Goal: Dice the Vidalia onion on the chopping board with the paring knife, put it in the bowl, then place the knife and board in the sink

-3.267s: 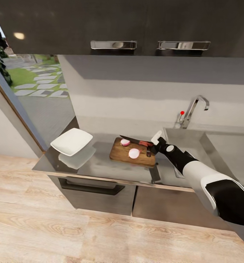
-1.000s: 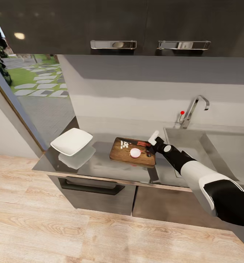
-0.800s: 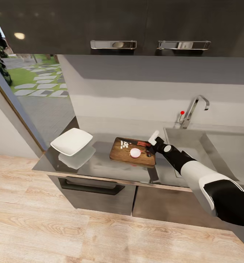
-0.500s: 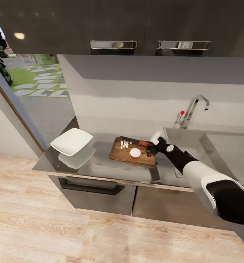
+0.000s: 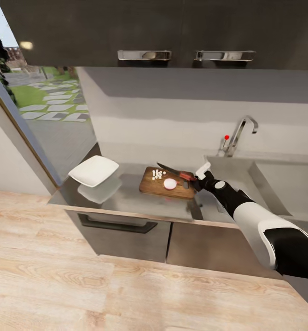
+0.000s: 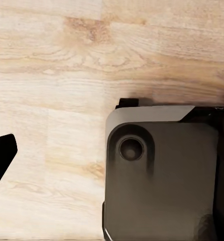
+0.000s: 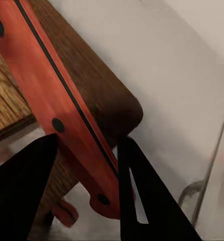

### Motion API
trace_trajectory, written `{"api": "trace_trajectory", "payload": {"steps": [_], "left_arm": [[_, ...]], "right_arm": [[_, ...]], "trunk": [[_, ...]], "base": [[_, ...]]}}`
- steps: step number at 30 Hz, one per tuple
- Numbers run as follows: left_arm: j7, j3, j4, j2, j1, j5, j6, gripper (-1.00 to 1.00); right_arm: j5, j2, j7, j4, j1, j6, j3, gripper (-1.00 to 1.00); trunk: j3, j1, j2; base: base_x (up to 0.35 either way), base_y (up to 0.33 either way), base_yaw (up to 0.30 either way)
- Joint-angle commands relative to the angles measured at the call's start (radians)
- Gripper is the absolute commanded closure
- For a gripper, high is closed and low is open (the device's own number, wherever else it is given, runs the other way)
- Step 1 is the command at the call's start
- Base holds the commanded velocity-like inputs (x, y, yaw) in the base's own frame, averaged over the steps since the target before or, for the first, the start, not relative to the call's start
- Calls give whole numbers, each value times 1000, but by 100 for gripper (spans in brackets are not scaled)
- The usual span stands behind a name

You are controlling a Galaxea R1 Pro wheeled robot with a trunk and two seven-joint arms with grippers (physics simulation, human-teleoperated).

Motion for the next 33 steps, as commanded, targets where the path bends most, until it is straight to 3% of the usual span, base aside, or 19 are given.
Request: {"api": "trace_trajectory", "payload": {"steps": [1, 10, 27, 33], "left_arm": [[1, -9, 5, -1, -2, 10, -8, -100], [1, -9, 5, -1, -2, 10, -7, -100], [1, -9, 5, 1, -2, 10, -8, -100], [1, -9, 5, 1, -2, 10, -8, -100]], "right_arm": [[4, -1, 2, 0, -1, -3, 5, 100], [4, 0, 10, 0, -1, -2, 6, 100], [14, 10, -11, 8, -1, 20, 14, 100], [80, 22, -64, 17, -1, 21, 15, 100]], "trunk": [[-1, 0, -2], [-1, 0, -2], [-1, 0, -2], [-1, 0, -2]], "base": [[-328, 0, 0], [-246, 0, 0], [13, 14, 0], [132, 90, 0]]}}
